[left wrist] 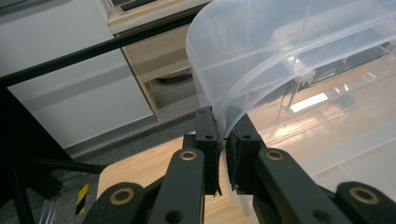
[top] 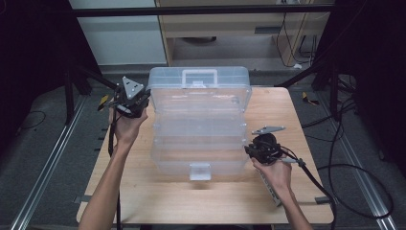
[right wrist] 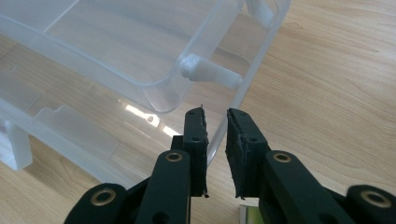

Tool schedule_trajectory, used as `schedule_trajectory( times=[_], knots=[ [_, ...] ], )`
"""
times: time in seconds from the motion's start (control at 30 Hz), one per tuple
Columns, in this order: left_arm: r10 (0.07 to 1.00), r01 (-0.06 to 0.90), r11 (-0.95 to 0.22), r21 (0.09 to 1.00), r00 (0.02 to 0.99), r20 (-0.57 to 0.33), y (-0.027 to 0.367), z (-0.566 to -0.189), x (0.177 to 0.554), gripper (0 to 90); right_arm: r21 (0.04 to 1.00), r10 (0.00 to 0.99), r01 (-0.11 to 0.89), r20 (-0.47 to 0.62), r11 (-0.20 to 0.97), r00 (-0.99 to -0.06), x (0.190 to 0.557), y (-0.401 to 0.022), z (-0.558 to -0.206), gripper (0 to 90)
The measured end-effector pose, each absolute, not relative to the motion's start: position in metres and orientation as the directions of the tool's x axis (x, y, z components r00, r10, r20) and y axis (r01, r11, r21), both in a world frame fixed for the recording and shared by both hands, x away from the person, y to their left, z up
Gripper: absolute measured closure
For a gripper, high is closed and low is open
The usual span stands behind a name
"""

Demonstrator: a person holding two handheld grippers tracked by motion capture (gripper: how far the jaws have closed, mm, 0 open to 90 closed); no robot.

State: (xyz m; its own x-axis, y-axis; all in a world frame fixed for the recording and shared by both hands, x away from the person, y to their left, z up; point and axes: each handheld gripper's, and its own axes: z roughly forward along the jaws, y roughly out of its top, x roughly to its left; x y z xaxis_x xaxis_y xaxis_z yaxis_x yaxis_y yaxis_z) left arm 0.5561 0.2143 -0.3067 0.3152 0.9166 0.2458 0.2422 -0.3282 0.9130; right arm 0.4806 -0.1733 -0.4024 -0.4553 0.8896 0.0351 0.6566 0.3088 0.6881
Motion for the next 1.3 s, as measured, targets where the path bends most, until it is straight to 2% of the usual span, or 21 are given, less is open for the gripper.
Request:
schedule_trajectory(
  times=[1.3],
  knots=[
    [0.918,0.261,-0.335,0.905,0.308,0.25,0.21,-0.301,0.579,82.9,0.695,0.888,0.638,-0.003,0.333,-0.46,0.481,-0.171,-0.405,76.0]
  ],
)
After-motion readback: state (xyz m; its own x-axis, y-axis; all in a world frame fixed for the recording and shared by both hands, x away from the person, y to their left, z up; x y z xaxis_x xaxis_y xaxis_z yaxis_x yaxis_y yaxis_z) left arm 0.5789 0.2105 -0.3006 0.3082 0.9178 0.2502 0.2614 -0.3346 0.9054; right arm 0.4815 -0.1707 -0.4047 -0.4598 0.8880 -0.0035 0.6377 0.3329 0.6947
